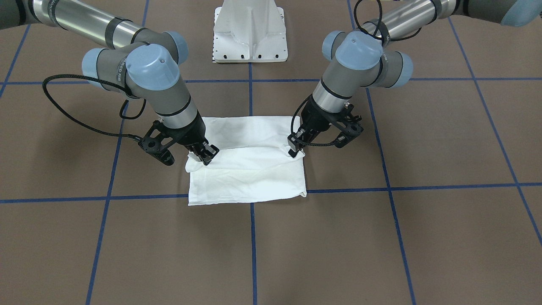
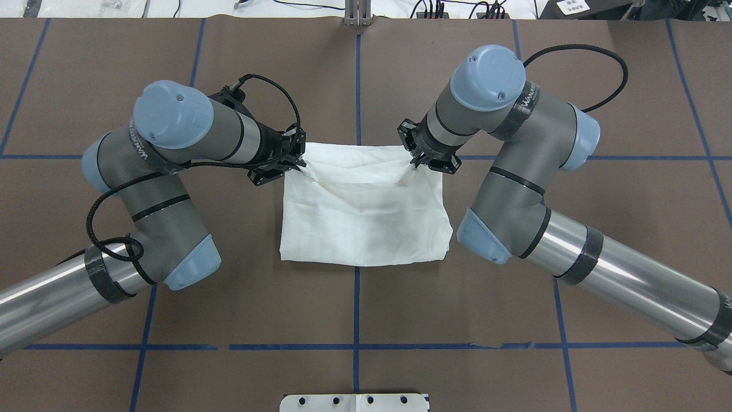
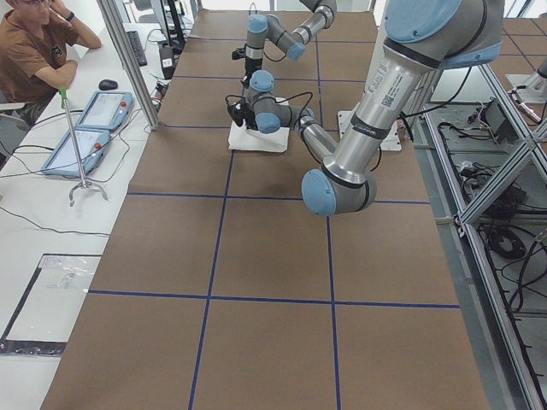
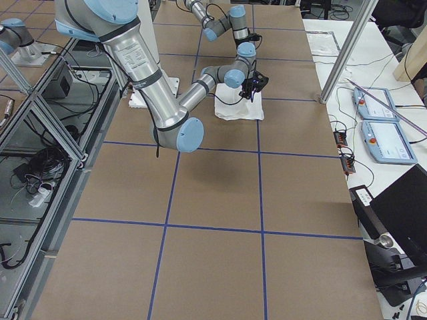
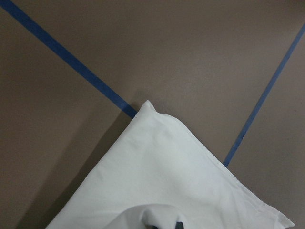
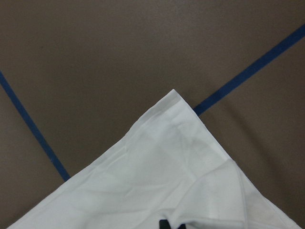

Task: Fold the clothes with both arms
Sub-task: 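Lift the near end with both grippers and fold it over away from the robot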

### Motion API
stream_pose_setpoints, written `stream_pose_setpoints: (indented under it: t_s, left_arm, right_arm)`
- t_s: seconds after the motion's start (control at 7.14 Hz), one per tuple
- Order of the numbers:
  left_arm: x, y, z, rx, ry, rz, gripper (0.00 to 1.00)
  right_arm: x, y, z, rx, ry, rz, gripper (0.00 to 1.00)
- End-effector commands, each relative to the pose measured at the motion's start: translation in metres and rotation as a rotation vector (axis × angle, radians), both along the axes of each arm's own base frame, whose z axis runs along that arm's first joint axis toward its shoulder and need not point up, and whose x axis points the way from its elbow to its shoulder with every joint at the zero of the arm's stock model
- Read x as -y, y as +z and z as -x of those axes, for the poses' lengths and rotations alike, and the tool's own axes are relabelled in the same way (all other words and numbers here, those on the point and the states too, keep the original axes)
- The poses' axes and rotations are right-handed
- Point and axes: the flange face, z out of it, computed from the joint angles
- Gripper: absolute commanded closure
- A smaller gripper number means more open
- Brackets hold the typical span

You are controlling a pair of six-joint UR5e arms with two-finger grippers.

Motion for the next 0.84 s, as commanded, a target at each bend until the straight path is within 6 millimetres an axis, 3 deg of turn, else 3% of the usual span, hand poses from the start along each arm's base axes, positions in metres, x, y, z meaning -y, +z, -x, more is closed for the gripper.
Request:
stream_pose_setpoints:
  t_s: [0.0, 0.14, 0.28, 0.7]
  left_arm:
    - [0.004, 0.002, -0.002, 0.005, 0.001, -0.004, 1.0]
    - [0.004, -0.002, -0.003, -0.001, 0.001, -0.007, 0.46]
    - [0.005, -0.007, -0.003, -0.002, -0.002, -0.006, 0.0]
    - [0.022, -0.005, 0.014, 0.004, -0.033, -0.007, 0.0]
  right_arm:
    - [0.001, 0.001, 0.0, 0.0, -0.001, 0.002, 1.0]
    - [0.001, 0.0, 0.001, 0.0, -0.003, -0.002, 0.13]
    - [0.002, -0.002, 0.0, 0.004, 0.0, -0.004, 0.0]
    - [0.0, -0.012, -0.007, 0.026, 0.001, -0.011, 0.0]
